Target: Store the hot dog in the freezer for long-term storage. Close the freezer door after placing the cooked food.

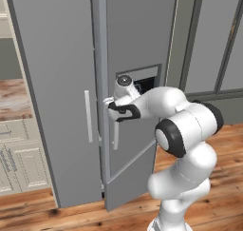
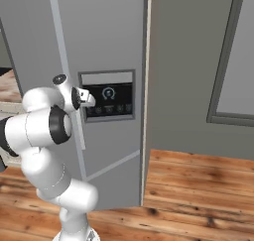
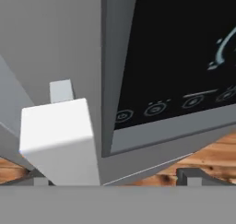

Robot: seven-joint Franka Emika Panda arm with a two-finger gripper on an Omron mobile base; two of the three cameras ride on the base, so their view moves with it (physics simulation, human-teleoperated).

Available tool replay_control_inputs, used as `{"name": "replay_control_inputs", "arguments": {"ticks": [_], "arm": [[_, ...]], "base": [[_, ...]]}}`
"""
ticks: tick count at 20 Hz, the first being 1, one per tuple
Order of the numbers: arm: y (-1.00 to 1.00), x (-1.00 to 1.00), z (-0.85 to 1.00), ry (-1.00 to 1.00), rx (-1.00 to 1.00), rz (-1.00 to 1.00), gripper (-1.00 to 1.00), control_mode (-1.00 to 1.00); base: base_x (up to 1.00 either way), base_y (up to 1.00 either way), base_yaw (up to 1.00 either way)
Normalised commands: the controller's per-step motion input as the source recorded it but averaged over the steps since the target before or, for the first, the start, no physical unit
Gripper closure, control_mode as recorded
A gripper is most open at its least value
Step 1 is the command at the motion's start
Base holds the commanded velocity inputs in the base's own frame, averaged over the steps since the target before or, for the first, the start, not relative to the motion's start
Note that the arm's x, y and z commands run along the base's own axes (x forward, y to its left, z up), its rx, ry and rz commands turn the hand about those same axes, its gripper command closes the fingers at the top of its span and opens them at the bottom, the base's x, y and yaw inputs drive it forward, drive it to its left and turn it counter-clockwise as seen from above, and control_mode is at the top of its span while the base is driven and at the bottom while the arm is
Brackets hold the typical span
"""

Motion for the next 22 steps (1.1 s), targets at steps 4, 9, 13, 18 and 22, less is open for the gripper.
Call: {"name": "replay_control_inputs", "arguments": {"ticks": [4,9,13,18,22], "arm": [[0.00,0.05,-0.03,-0.29,0.01,0.00,-1.00,-1.00],[0.00,0.36,0.00,-0.10,0.07,0.00,-1.00,-1.00],[0.00,0.53,0.09,0.00,0.03,0.00,-1.00,-1.00],[0.00,0.42,0.12,0.00,0.00,0.00,-1.00,-1.00],[0.00,0.26,0.02,0.00,0.00,0.00,-1.00,-1.00]], "base": [[0.00,0.00,0.00],[0.00,0.00,0.00],[0.00,0.00,0.00],[0.00,0.00,0.00],[0.00,0.00,0.00]]}}
